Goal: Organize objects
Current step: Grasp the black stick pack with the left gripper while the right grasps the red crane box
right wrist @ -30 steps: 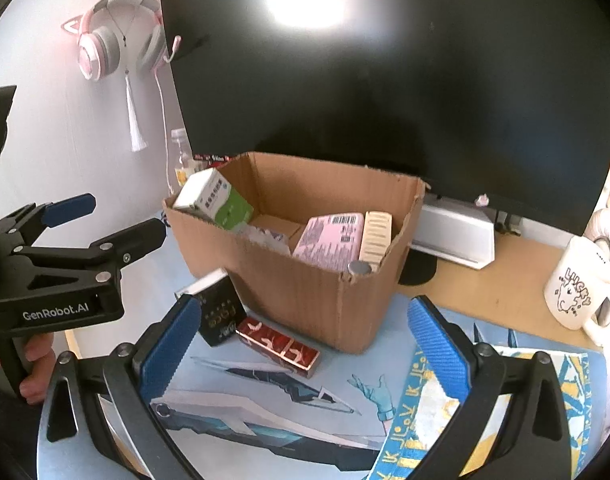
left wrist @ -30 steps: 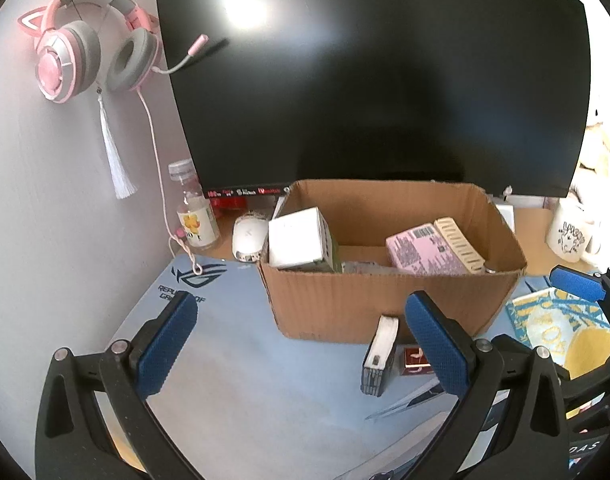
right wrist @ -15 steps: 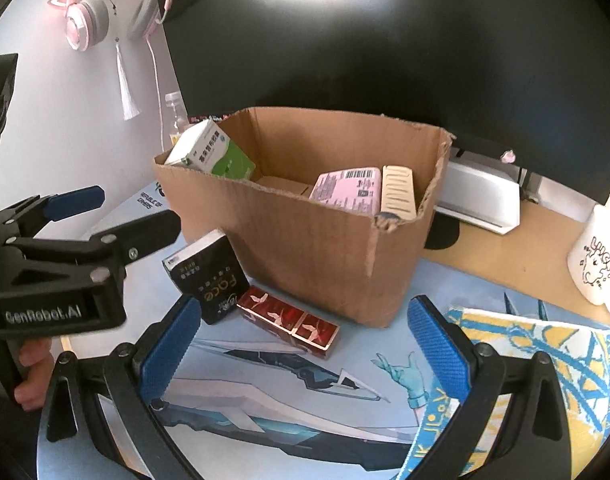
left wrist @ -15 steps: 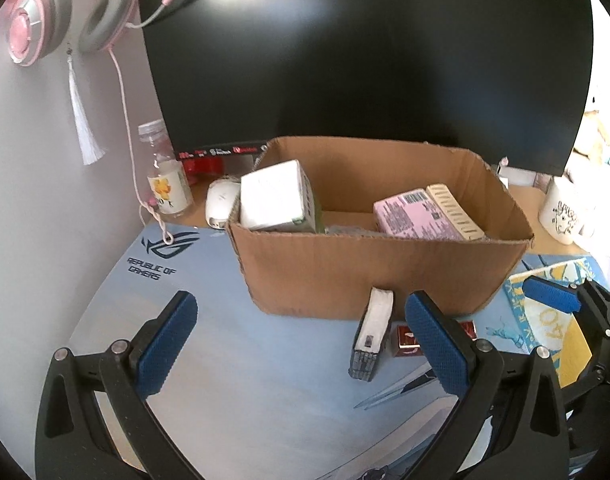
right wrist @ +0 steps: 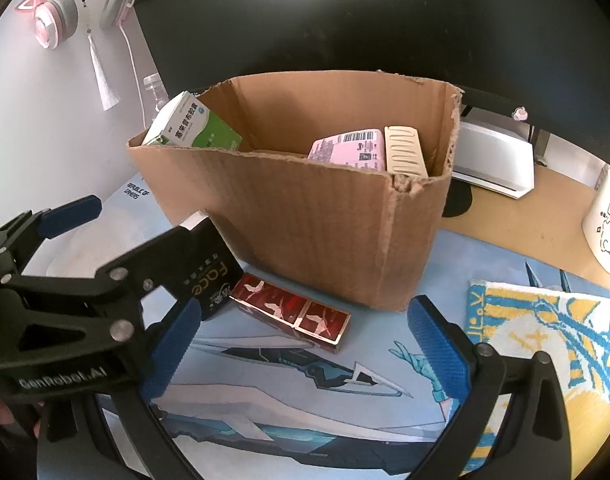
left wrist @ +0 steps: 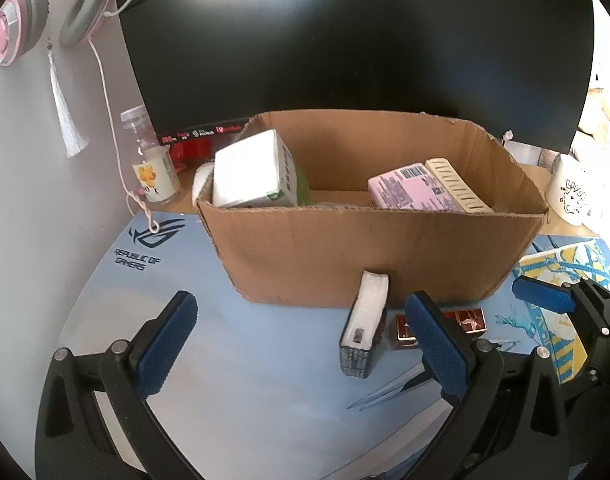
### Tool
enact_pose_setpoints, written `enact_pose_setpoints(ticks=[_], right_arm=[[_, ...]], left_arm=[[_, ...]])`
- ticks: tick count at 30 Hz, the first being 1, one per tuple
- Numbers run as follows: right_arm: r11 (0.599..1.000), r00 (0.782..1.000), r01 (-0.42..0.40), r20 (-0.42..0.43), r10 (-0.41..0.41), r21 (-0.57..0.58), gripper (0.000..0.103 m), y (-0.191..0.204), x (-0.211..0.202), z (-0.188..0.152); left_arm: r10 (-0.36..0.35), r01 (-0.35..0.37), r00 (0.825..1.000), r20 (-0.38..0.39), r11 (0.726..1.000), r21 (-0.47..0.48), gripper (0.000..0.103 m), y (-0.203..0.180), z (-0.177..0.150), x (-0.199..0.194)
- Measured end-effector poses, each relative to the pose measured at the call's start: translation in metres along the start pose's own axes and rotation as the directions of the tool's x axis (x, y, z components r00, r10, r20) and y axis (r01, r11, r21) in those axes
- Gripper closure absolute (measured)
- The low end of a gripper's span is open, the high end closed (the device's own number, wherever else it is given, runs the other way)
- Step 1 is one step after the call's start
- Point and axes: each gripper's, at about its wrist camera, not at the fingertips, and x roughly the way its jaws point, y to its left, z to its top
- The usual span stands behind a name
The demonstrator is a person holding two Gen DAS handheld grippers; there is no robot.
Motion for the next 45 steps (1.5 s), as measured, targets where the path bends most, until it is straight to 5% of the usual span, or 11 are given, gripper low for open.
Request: enact_pose_setpoints(ticks=[24,28,31,36,45], right_arm=[[0.998,0.997,0.063,-0.039,-0.064,-0.021,0.0,0.015,0.02,-0.004],[0.998,0.998,0.06,-0.037,-0.06,-0.004,0.0,0.012,0.018,-0.004],[0.998,0.997,0.059,-0.06,-0.057,0.018,0.0,0.012,0.024,-0.003],[0.996,0.994,0.064,-0.09,-0.058,0.065,0.0,0.011,0.032,-0.001],[0.993,0.991,0.083,-0.111,-0.074,0.085,0.0,0.018,0.041,0.005]], left_arm=[[-0.06,0.054,0.994,-0.088,0.996,-0.073,0.003,0.008,-0.006,0.021],[-0.084,0.078,0.991,-0.108,0.995,-0.058,0.028,0.004,-0.008,0.023],[-0.127,0.121,0.983,-0.135,0.991,-0.051,0.069,0.0,-0.01,0.026],[-0.126,0.123,0.986,-0.113,0.992,-0.035,0.088,-0.001,-0.01,0.02],[-0.053,0.05,0.996,-0.076,0.998,-0.041,0.09,0.011,-0.009,0.015]])
